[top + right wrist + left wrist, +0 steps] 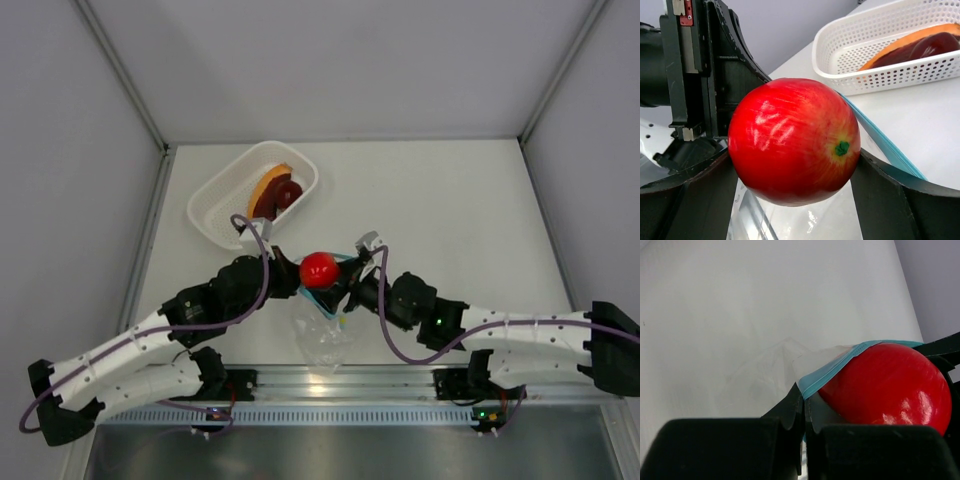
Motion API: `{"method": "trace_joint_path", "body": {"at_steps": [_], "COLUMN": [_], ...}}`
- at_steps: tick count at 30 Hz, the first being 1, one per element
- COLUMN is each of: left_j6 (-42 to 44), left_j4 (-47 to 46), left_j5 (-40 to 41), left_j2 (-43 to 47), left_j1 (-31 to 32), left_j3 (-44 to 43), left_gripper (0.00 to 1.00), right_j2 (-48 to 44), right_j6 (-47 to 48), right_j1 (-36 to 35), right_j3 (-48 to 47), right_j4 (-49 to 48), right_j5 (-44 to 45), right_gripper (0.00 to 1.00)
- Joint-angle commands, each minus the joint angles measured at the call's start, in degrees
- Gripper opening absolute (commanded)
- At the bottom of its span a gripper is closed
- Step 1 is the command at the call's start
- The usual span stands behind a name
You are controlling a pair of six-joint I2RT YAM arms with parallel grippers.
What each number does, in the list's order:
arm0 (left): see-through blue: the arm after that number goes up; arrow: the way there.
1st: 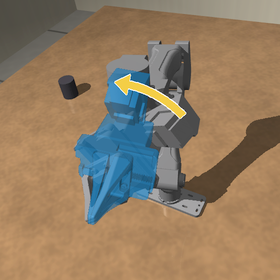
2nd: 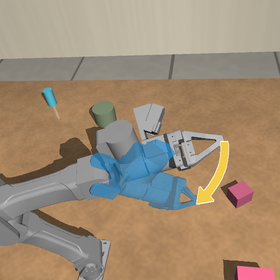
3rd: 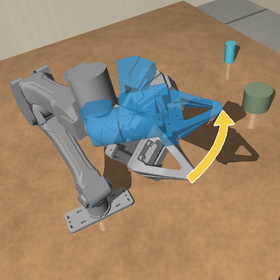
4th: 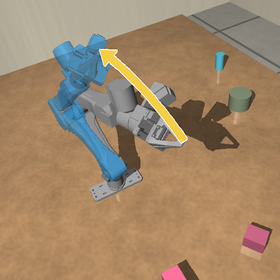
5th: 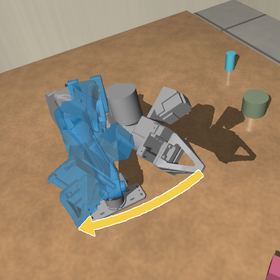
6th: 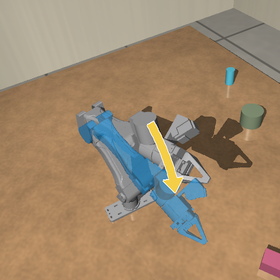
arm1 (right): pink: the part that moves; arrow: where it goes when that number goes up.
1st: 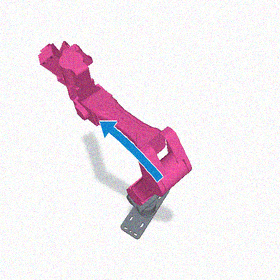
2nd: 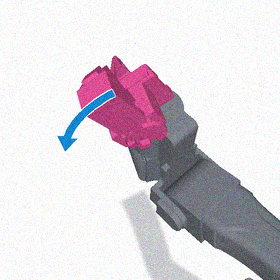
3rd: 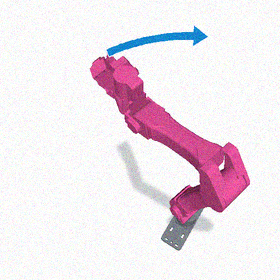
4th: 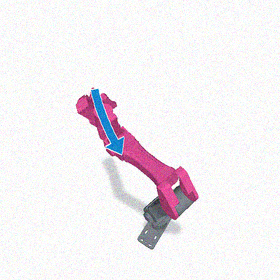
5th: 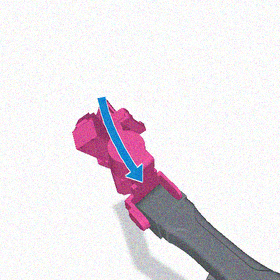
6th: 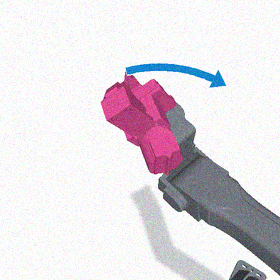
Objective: Open the zip-top bag and remove the fake food
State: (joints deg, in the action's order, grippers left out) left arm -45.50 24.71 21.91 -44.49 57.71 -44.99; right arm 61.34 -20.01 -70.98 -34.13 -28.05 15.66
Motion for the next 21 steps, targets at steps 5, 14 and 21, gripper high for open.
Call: {"method": "trace_joint_path", "body": {"at_steps": [5,14,21], "left_j6": [-0.12,3.83,6.12], "left_j4": [4.12,5.52,9.91], "left_j5": [6.92,3.85,3.57], "left_j2": [4.93,7.14,6.69], "left_j1": [-1.37,-1.37,-1.37], "left_j3": [3.68,-0.53,-4.75], "left_gripper": [0.00,0.00,0.00], "right_j2": [2.98,9.41,8.01], "right_j6": [8.03,19.48,24.58], "right_j1": [-0.21,-0.47,-0.56], "right_j3": [-10.07,-17.55,-19.13], "right_j4": [-7.02,4.22,8.80], "right_j5": [15.01,12.64,22.56], "right_gripper": [0.32,0.28,0.28]}}
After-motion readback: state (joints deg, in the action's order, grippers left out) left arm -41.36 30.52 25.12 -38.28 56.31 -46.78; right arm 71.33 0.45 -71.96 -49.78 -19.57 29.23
